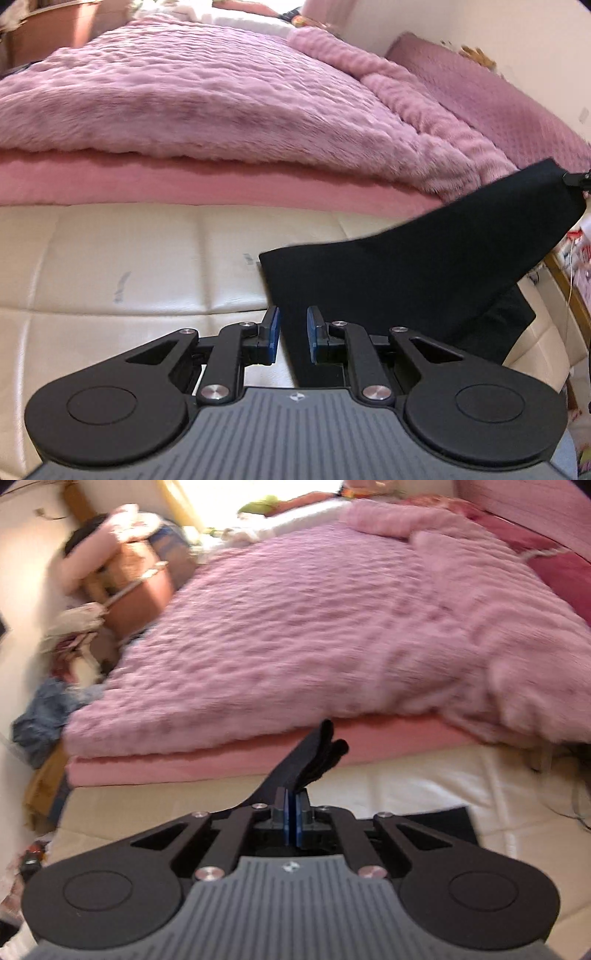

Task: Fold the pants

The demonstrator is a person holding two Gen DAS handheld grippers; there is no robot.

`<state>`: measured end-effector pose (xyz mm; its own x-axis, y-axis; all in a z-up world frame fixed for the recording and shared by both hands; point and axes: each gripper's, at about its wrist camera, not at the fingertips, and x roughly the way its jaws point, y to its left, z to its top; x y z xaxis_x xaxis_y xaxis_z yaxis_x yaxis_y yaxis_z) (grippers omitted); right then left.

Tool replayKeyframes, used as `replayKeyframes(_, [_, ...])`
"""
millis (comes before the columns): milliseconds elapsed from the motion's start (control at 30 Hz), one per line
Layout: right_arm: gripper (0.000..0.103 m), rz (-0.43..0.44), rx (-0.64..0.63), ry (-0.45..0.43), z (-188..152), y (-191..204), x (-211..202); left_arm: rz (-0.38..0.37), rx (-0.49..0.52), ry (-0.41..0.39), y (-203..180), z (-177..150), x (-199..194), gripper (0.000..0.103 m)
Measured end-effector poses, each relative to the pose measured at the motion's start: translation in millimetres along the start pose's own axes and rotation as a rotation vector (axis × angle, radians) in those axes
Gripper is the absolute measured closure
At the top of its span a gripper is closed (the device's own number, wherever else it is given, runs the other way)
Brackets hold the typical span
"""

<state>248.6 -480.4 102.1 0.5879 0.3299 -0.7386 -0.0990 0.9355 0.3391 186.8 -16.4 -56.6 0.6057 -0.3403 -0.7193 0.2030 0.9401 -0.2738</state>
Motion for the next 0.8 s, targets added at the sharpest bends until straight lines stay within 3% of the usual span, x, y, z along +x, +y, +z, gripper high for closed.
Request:
replayKeyframes(133, [0.103, -0.068, 0.071, 0.048, -13, -54, 29, -0.006, 0.031, 0.042, -18, 3, 28, 0.087])
replayKeyframes(367, [0.103, -0.173, 0.146, 0.114, -48, -138, 90, 0.051, 0.078, 0.135, -27, 1, 81, 0.088])
replayKeyframes(667, [0.103, -0.255, 0.104, 0.174, -82, -178, 162, 0.069, 0.074, 0.17, -21, -9, 94, 0.089])
replayKeyframes(800, [0.103, -0.296, 0.019, 0.146, -86, -168, 166, 0.073, 0.084, 0.169, -20, -10, 96, 0.089])
